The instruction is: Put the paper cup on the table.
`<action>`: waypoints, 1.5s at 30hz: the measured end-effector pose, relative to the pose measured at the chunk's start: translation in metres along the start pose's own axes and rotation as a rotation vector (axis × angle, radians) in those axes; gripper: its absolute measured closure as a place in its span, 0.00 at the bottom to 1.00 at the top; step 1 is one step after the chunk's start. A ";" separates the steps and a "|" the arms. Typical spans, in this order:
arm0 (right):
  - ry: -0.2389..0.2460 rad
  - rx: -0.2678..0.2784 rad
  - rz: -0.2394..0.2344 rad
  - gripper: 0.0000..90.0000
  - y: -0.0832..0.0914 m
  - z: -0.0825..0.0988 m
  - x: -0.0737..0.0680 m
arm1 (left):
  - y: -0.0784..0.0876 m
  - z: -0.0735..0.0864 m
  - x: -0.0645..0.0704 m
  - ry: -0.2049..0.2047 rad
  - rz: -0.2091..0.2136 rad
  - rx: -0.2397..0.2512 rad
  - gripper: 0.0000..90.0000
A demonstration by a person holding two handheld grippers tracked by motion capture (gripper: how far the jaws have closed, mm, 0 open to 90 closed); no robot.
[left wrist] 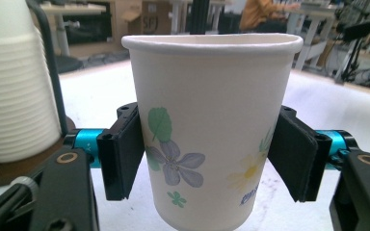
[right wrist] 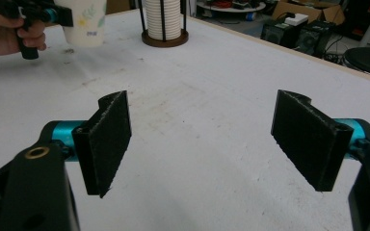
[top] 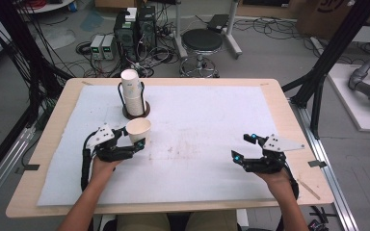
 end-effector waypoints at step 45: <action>-0.004 -0.040 0.023 0.25 0.003 0.004 -0.002 | 0.046 -0.009 0.016 0.025 -0.058 -0.166 0.16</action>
Point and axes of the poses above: each handheld gripper's, and its own axes: y roughly backward along the jaws, z roughly out of its underside, x roughly to its right, the point moved 2 cm from there along -y, roughly forward along the jaws, and after that the axes turned 6 degrees about x, right-handed, at the moved point
